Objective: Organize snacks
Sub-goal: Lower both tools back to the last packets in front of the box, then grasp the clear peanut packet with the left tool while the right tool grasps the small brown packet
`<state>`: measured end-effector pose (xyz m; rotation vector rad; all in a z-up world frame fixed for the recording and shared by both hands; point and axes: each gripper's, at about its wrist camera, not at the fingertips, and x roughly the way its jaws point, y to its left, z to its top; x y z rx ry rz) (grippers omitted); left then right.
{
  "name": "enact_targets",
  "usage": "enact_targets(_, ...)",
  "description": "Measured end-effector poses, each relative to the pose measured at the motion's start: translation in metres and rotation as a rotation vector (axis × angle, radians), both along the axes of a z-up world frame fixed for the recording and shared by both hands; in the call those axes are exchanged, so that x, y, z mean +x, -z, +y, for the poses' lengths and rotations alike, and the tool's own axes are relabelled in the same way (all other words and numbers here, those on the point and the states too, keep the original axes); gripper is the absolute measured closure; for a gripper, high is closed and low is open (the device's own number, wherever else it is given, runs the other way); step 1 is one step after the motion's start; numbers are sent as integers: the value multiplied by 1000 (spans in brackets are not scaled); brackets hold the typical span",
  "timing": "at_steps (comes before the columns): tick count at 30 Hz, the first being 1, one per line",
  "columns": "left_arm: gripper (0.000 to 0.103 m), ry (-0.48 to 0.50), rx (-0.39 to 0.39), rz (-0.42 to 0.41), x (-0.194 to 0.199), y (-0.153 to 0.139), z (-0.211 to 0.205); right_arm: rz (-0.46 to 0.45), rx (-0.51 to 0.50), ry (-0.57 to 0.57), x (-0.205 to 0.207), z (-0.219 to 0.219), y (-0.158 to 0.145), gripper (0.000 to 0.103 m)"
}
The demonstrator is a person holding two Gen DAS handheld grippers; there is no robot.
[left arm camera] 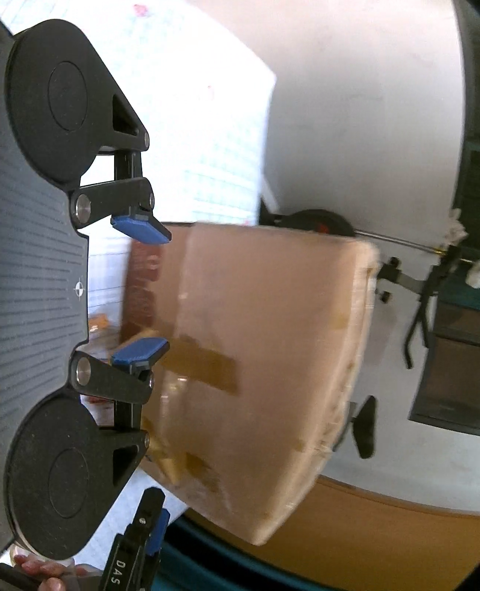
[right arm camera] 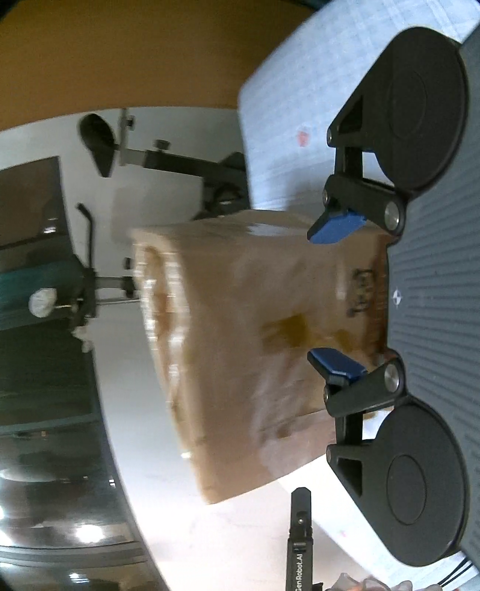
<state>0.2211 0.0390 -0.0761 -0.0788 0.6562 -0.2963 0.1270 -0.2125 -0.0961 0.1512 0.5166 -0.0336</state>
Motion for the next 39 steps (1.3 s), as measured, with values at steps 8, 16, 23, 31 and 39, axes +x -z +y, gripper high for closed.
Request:
enact_targets(8, 48, 43, 50, 109, 18, 53, -32, 98, 16, -38, 12, 8, 38, 42)
enact_targets(16, 48, 52, 72, 171, 34, 86, -43, 182, 8, -135, 33, 22, 68, 45)
enact_targets(23, 79, 62, 105, 149, 40, 91, -43, 216, -24, -175, 57, 33, 82, 45)
enact_targets(31, 83, 67, 79, 151, 33, 91, -29, 258, -79, -222, 77, 49, 90, 43)
enact_targets(39, 83, 42, 40, 152, 11, 95, -6, 281, -210, -270, 81, 74, 100, 35)
